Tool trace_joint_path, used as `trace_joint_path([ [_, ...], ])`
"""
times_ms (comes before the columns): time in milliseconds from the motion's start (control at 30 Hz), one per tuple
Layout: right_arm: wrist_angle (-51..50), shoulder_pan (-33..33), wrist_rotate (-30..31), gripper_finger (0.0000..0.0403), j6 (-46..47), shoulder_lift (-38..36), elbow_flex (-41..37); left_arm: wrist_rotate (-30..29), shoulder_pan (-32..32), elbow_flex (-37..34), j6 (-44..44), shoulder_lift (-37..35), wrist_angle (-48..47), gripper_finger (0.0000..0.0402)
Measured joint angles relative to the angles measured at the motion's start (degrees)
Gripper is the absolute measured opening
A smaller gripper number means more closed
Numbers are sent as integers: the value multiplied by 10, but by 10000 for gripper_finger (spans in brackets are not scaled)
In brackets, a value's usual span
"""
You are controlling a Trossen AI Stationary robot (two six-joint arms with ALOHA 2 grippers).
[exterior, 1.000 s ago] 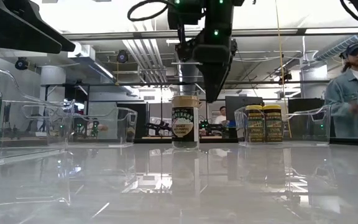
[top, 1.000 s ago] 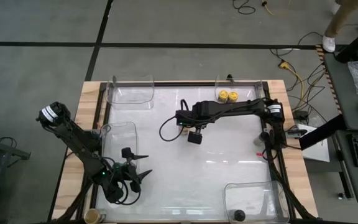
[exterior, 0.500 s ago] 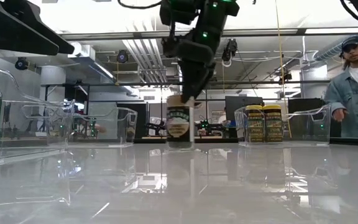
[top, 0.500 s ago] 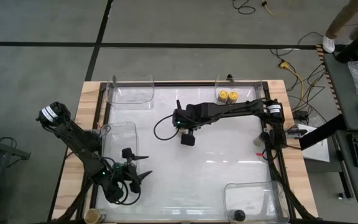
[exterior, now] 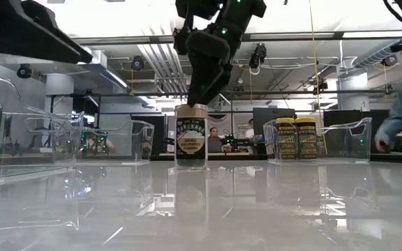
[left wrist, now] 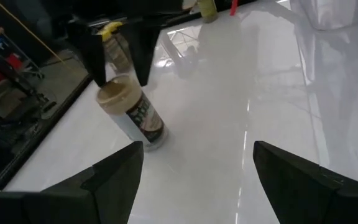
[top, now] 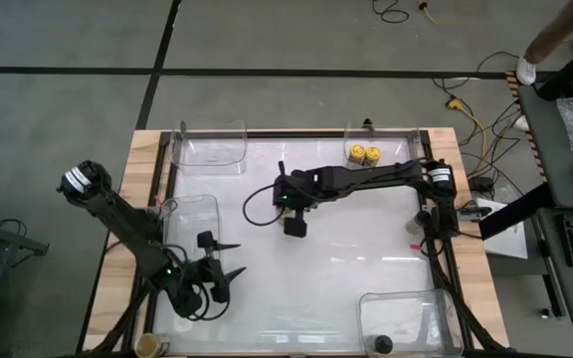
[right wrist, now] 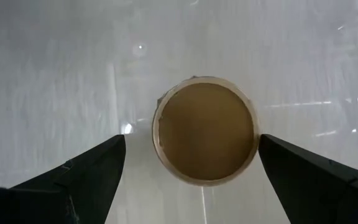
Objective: Sort spices by type
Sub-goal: Put the top gold seasoning bottle into the top left transparent bin
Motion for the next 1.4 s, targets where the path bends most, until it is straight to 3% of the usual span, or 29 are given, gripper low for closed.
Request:
trace_joint_path([
  [167,-9,6,5,359,0,-23,3,4,25,0,38,-39,0,288],
  [400,-48,28,45,359,11,-56,4,67,103,0,88,-73,3,299],
  [667,-115,58,46,359,23,-68,2,225,234,0,226,-70,100,336],
  [933,-153,68,47,359,30,-100,-13,414,358,0,314,-65,177,344],
  [1167,-121,74,47,359,31,-157,-84,509,463,0,335,-28,228,346],
  [1300,-84,76,47,359,33,-184,-135,518,496,8,322,-2,230,354],
  [1400,-68,76,47,359,33,-199,-164,572,512,29,317,21,232,363],
])
